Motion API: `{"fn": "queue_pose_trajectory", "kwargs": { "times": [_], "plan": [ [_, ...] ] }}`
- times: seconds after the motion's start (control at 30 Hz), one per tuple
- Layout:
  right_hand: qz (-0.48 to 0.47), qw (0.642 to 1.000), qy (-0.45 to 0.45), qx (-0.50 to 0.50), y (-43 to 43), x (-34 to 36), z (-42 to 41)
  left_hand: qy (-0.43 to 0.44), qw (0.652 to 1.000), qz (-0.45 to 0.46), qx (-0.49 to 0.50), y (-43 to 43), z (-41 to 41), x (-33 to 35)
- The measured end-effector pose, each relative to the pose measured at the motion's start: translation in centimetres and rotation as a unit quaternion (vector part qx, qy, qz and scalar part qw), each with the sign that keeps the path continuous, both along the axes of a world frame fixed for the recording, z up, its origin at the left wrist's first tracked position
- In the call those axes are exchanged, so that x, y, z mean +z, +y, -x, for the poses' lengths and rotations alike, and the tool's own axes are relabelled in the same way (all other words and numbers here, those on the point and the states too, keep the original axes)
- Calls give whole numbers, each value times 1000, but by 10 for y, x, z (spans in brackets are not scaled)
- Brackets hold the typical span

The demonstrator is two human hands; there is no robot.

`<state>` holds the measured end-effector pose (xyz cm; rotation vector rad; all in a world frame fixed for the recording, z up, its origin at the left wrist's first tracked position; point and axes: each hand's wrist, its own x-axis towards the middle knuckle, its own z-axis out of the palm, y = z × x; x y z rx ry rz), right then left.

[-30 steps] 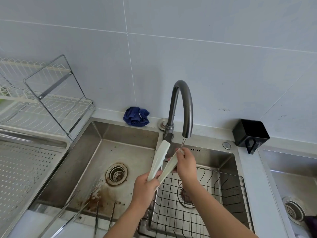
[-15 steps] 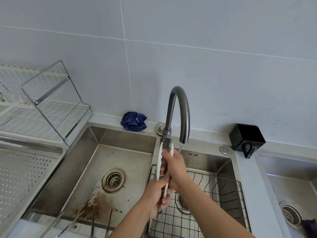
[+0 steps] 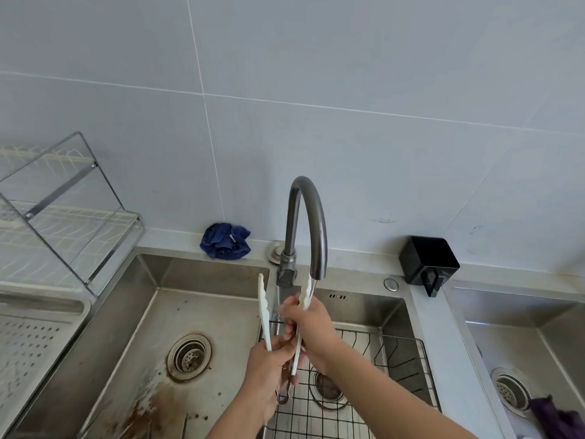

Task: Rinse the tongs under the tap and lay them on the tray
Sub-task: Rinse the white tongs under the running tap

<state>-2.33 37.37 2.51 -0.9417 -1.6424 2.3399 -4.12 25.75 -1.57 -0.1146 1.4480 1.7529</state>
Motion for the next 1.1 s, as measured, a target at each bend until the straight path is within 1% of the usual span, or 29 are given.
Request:
{"fn": "queue_pose_trajectory", "kwargs": {
  "times": [0.07,0.13,0.23,0.27,0.33,0.4,0.43,0.47,0.57,0.6,0.67,0.77,0.83,0.9,1.0,1.07,1.1],
  "plan": [
    [-8,1000,0,-2,-1,-1,-2,-7,1000,-9,2,-1,-1,0],
    [-7,999,20,-34,6,6,2,-14,1000,-9,1,-2,-1,0],
    [54,993,74,-74,14,16,6,-35,999,-10,-12,-2,6,4],
    [71,991,88,-64,12,17,5,-43,999,-11,-18,-2,9,5],
    [87,992,89,-6,6,15,1,-52,998,7,-30,-1,13,4],
    [59,995,65,45,5,15,-2,-64,997,24,-35,-1,14,2],
    [42,996,56,47,7,16,-1,-68,997,23,-30,-1,13,2],
    [30,998,51,27,10,18,0,-64,998,18,-20,0,11,3],
    [25,994,47,-94,18,19,8,-17,1000,18,14,4,7,5],
    [16,993,55,-107,16,18,8,3,1000,22,13,5,6,6],
    [-14,995,71,-66,6,11,3,29,999,27,7,7,5,10],
    [-60,996,49,38,-10,1,-13,34,999,32,27,5,10,11],
    [-29,994,75,69,-6,3,-18,37,998,45,32,1,10,10],
    [35,989,125,67,1,14,-17,42,997,65,28,-2,5,4],
    [87,981,172,6,7,27,-10,68,992,99,27,-5,-5,-3],
    [128,976,175,-23,4,27,-6,58,993,104,26,-5,-9,-3],
    [148,973,176,-19,0,25,-6,47,993,101,23,-5,-10,-2]
  ]
}}
